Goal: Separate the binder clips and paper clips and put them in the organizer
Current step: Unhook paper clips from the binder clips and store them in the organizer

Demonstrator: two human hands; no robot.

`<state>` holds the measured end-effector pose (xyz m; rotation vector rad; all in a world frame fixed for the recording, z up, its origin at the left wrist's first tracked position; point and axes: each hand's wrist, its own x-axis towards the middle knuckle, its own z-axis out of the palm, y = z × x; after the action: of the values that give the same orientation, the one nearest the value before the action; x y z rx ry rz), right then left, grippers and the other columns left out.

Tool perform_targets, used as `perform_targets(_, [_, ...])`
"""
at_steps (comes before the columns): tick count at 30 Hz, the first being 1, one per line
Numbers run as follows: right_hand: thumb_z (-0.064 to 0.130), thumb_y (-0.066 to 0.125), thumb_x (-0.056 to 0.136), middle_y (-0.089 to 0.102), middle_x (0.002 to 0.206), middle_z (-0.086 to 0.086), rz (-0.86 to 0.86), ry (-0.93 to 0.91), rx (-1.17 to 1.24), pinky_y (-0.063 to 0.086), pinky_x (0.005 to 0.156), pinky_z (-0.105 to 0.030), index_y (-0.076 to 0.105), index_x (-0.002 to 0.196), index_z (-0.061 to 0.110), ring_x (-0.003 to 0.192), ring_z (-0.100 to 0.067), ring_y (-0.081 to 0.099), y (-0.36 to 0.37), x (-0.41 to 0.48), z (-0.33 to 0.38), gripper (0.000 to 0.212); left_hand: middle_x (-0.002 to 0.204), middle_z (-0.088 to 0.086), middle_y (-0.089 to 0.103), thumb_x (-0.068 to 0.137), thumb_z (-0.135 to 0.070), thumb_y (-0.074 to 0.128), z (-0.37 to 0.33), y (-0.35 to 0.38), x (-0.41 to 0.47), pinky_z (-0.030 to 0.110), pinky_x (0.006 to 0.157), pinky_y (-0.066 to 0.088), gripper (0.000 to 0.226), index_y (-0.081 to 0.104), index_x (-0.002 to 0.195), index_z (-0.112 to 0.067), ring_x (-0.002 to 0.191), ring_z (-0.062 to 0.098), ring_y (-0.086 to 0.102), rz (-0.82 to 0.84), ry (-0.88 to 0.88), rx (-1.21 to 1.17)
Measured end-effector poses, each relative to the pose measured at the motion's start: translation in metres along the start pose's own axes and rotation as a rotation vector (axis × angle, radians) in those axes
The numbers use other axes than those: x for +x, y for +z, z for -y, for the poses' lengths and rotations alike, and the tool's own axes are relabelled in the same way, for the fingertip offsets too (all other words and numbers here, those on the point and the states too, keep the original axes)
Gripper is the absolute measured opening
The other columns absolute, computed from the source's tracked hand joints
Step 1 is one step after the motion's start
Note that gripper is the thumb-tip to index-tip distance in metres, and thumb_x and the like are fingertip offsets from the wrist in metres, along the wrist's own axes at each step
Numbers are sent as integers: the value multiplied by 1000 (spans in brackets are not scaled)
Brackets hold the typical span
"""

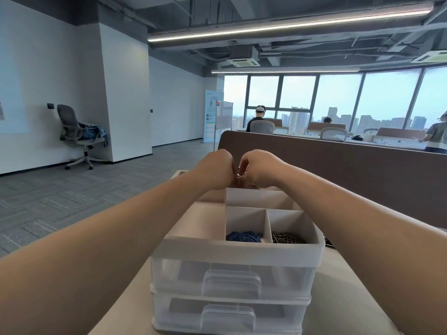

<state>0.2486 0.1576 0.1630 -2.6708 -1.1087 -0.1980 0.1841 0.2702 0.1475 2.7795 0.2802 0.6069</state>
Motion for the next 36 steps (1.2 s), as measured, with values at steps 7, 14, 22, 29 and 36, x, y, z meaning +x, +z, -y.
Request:
perform_targets(7, [23,78,80,71,100,-8,34,-40,50,57,78,-36,71,104,10,92,-26,68,-1,0,3,28,94,7,71,88,-7,60,6,-10,-11,25,68,40,18,76,97,-8,85,19,63,-84,-20,-141])
perform_targets(14, [21,75,84,67,96,2,-64,-53,98,50,74,-29,69,101,14,90,-19,63,-1,-10,2,19,77,-7,55,91,-12,59,6,-20,-35,20,59,35,7,65,92,-15,74,10,52,-76,-3,-176])
perform_targets(22, [28,66,90,64,84,7,-208,-51,191,40,61,-22,67,87,21,77,-11,58,-11,-77,-4,7,77,-5,62,92,-26,60,-28,-35,-97,18,54,37,11,66,87,-18,69,9,55,-80,67,-235])
perform_targets(29, [25,63,93,65,74,5,-216,-36,286,41,57,-20,68,78,21,67,-11,60,2,-176,7,16,73,-5,65,93,-25,57,-61,-16,-187,27,62,50,14,67,86,-18,67,13,60,-10,117,-238])
perform_targets(36, [30,60,94,64,75,6,-113,-20,226,46,62,-26,67,82,19,68,-11,57,47,-244,3,18,86,-2,68,90,-22,53,-54,45,-236,28,67,47,16,65,80,-24,79,17,61,137,25,-10])
